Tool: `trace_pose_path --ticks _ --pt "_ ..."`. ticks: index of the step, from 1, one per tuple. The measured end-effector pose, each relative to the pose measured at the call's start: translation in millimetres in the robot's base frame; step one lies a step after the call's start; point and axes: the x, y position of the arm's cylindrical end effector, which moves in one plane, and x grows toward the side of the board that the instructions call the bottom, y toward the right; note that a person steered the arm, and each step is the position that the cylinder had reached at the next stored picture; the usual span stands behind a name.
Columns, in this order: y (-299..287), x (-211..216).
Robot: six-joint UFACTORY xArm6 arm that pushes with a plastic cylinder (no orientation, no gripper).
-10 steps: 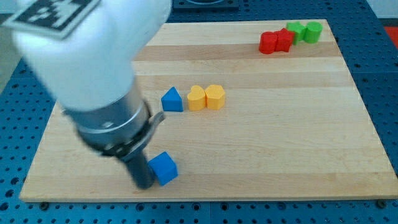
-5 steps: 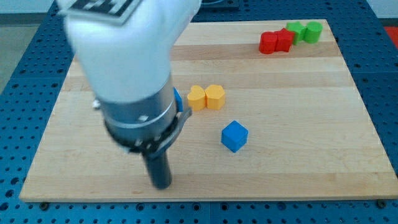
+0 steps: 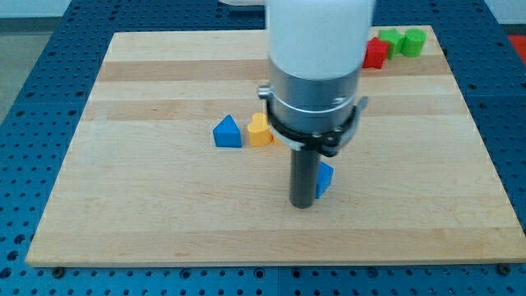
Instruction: Push the blue cube towards the yellow heart
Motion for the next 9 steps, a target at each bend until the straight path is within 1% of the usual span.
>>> trace_pose_path --ticks 1,2,3,4,6,7,8,9 --pt "27.2 44.9" --pt "47.6 39.0" --pt "40.0 -38.4" --pt "27.5 -40.7" --pt "-22.9 -40.7" --pt "-0.5 -39.1" --pt "-9.1 22.2" --pt "-34.1 28.6"
